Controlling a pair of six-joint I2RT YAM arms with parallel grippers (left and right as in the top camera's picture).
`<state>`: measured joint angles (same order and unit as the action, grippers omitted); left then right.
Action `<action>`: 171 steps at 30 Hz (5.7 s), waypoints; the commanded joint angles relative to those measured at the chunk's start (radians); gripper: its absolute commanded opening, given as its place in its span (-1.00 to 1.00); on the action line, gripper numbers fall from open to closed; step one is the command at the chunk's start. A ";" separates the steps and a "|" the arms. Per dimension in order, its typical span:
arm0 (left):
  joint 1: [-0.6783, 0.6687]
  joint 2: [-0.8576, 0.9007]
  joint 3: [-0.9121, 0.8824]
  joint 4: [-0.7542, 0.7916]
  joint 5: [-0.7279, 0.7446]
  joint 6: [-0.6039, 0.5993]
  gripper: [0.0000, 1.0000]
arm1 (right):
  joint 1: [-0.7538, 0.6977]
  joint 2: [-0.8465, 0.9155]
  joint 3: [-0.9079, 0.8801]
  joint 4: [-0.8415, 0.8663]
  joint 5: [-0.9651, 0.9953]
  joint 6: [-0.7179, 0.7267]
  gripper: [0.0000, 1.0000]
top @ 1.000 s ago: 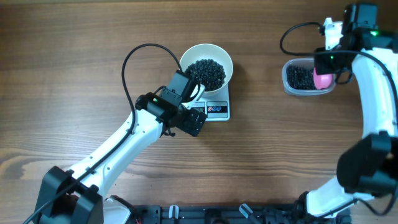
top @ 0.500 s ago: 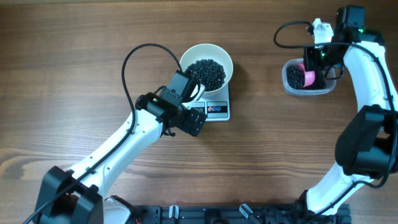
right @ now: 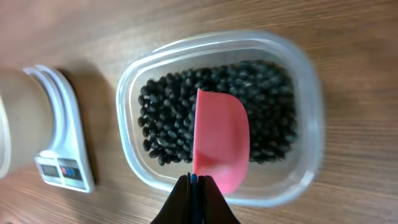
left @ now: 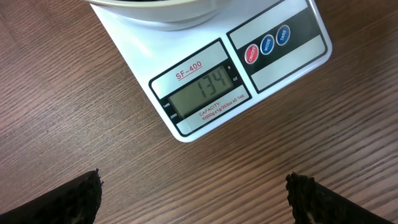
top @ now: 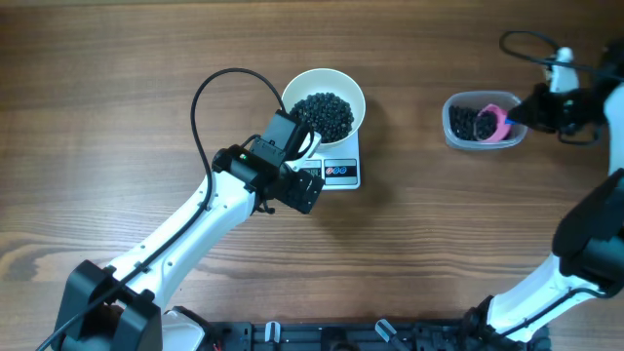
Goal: Scoop item into bowl and weigh 150g on scale
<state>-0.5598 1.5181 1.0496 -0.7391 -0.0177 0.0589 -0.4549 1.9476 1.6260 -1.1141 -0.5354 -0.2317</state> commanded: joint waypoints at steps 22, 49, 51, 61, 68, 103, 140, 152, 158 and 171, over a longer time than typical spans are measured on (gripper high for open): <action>0.008 -0.016 -0.005 0.003 0.005 0.011 1.00 | -0.209 0.020 -0.005 0.041 -0.858 0.107 -0.91; 0.008 -0.016 -0.005 0.003 0.005 0.011 1.00 | 0.412 0.020 -0.005 0.471 -0.521 0.175 -0.91; 0.008 -0.016 -0.005 0.003 0.005 0.011 1.00 | 0.475 0.020 -0.005 0.470 -0.398 0.085 -0.91; 0.008 -0.016 -0.005 0.003 0.005 0.011 1.00 | 0.649 -0.024 0.055 0.522 -0.082 -0.179 -0.91; 0.008 -0.016 -0.005 0.003 0.005 0.011 1.00 | 0.682 -0.129 0.057 0.523 0.034 -0.423 -0.91; 0.007 -0.016 -0.005 0.003 0.005 0.011 1.00 | 0.577 -0.128 0.056 0.523 -0.361 -0.019 -0.91; 0.007 -0.016 -0.005 0.003 0.005 0.011 1.00 | 0.654 0.059 -0.031 0.526 -0.134 -0.345 -0.91; 0.007 -0.016 -0.005 0.003 0.005 0.011 1.00 | 0.706 0.059 -0.031 0.526 -0.038 -0.449 -0.91; 0.007 -0.016 -0.005 0.003 0.005 0.011 1.00 | 0.706 0.059 -0.031 0.463 -0.041 -0.449 -0.91; 0.007 -0.016 -0.005 0.003 0.005 0.011 1.00 | 0.706 0.059 -0.031 0.297 -0.200 -0.445 -0.91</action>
<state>-0.5598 1.5181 1.0496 -0.7391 -0.0177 0.0586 0.2520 1.9938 1.6028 -0.7933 -0.6888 -0.6716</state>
